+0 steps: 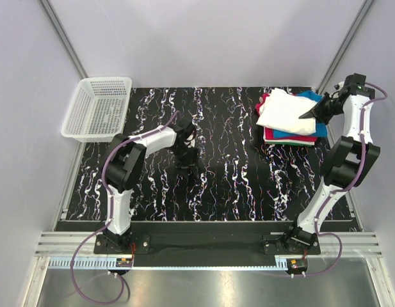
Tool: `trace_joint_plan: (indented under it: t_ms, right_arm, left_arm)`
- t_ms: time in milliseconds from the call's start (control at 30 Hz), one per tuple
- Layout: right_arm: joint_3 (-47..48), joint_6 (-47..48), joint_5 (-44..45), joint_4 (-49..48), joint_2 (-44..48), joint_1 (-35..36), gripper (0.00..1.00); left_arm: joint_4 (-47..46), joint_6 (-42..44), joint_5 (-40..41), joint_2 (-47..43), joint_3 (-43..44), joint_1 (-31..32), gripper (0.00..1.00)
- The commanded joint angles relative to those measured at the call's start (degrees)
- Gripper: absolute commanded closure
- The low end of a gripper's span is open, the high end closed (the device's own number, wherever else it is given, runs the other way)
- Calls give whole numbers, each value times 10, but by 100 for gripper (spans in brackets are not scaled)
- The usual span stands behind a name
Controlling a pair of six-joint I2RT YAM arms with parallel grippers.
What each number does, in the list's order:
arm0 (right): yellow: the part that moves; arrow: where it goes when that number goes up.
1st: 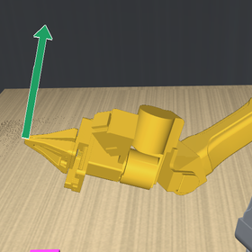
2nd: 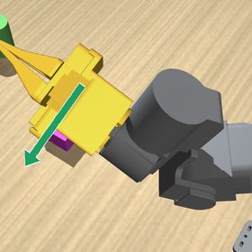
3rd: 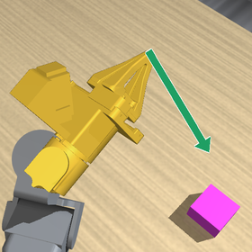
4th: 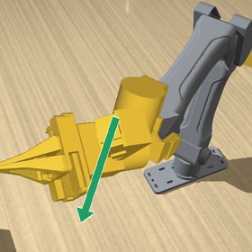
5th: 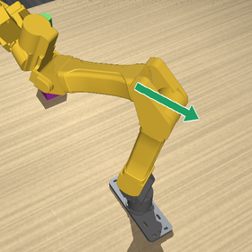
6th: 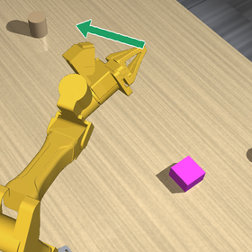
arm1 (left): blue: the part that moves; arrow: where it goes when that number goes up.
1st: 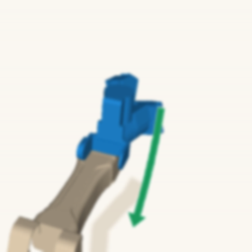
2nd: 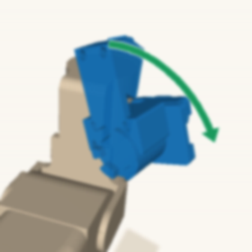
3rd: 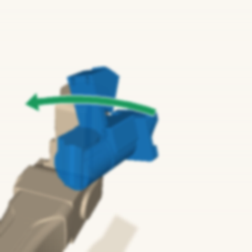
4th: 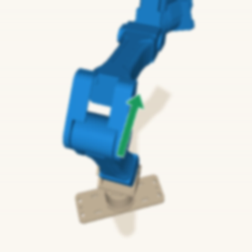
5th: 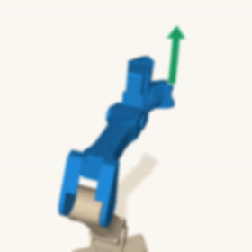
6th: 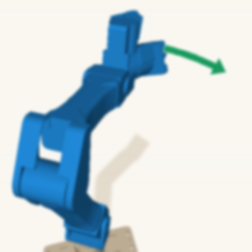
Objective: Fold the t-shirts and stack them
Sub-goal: Neatly place the folded tshirt to the corner
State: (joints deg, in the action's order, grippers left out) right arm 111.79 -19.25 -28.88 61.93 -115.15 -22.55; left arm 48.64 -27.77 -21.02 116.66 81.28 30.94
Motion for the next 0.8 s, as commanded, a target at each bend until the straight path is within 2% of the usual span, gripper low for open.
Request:
trace_joint_plan:
  t_ms: [0,267,400,567,767]
  right_arm:
    - [29,-8,42,43,17,-1,100]
    - [178,-29,53,57,-28,-1,100]
    - [303,-29,64,107,-82,-1,100]
    - [295,-31,72,117,-99,-3,100]
    - [222,-19,68,132,-92,-3,100]
  left_arm:
    - [-23,18,5,26,18,7,47]
    - [-18,16,7,22,18,6,47]
    - [-19,13,7,23,20,7,47]
    - [-19,11,9,20,22,7,48]
    - [-19,11,10,20,14,8,48]
